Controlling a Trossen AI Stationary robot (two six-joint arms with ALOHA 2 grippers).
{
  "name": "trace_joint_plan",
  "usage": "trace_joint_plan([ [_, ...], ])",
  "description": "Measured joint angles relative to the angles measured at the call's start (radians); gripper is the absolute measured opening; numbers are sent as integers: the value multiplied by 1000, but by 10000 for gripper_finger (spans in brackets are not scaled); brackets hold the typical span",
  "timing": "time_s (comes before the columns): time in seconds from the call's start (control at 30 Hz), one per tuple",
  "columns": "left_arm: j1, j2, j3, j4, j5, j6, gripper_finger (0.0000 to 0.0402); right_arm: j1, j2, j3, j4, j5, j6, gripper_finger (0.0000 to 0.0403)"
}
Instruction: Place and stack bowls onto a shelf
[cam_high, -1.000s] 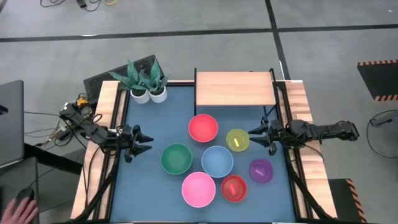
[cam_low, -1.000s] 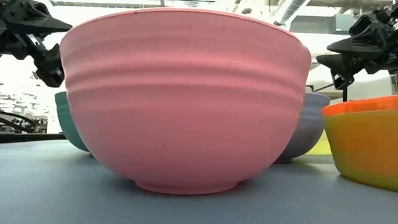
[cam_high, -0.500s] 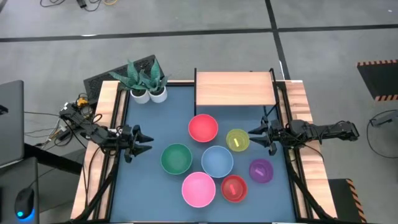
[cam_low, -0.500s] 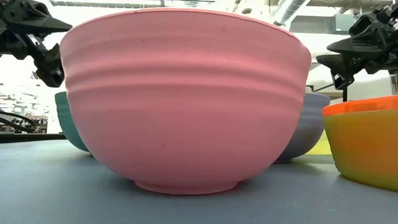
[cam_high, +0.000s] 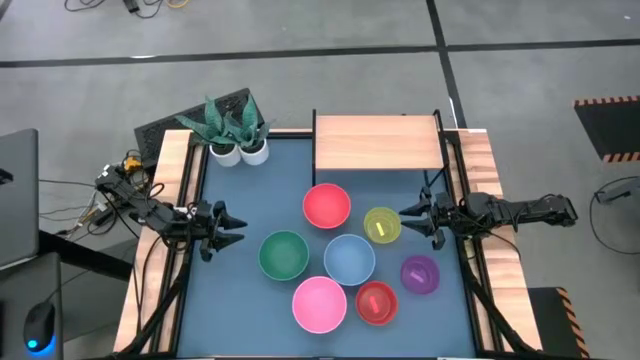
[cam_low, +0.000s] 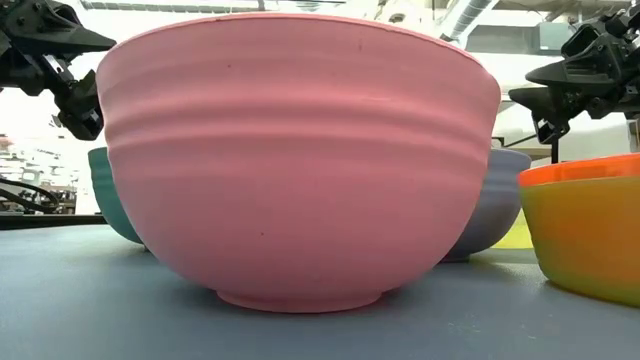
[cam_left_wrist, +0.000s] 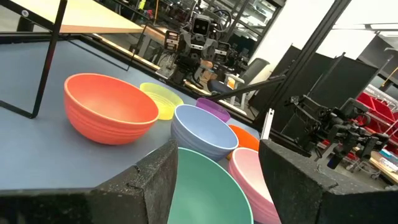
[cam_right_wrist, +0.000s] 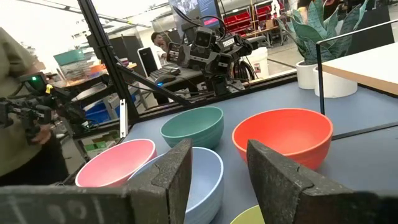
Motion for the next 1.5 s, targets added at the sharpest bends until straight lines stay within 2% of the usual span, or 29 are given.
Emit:
trace_joint_plan([
  [0.17, 0, 0, 0, 0, -7, 0, 209, 0, 0, 0, 0, 0, 0, 179],
  [0.3, 0, 0, 0, 0, -63, -50, 209, 0, 0, 0, 0, 0, 0, 179],
  [0.37, 0, 0, 0, 0, -96, -128, 209, 0, 0, 0, 0, 0, 0, 179],
  [0.5, 0, 0, 0, -3, -205, -136, 209, -3, 0, 0, 2, 5, 0, 179],
  [0.67, 0, 0, 0, -4, -236, -209, 209, -8, 0, 0, 18, 8, 0, 179],
  [0.8, 0, 0, 0, -9, -354, -233, 209, -8, 1, 0, 57, 11, 10, 179],
  [0.93, 1, 0, 0, -13, -439, -253, 209, -8, 0, 0, 109, 11, 161, 179],
  [1.1, 1, 0, 0, -24, -476, -240, 209, -10, 0, 0, 190, 13, 238, 179],
  [1.23, 1, 0, 0, -24, -544, -245, 209, -7, 0, 0, 262, 13, 472, 179],
  [1.33, 1, 0, 0, 27, -601, -246, 209, -8, 0, 0, 254, 36, 573, 179],
  [1.43, 1, 0, 0, 131, -597, -250, 209, -16, 0, 0, 260, 128, 675, 179],
  [1.5, 1, 0, 0, 219, -583, -277, 209, -17, 0, 6, 261, 146, 709, 179],
])
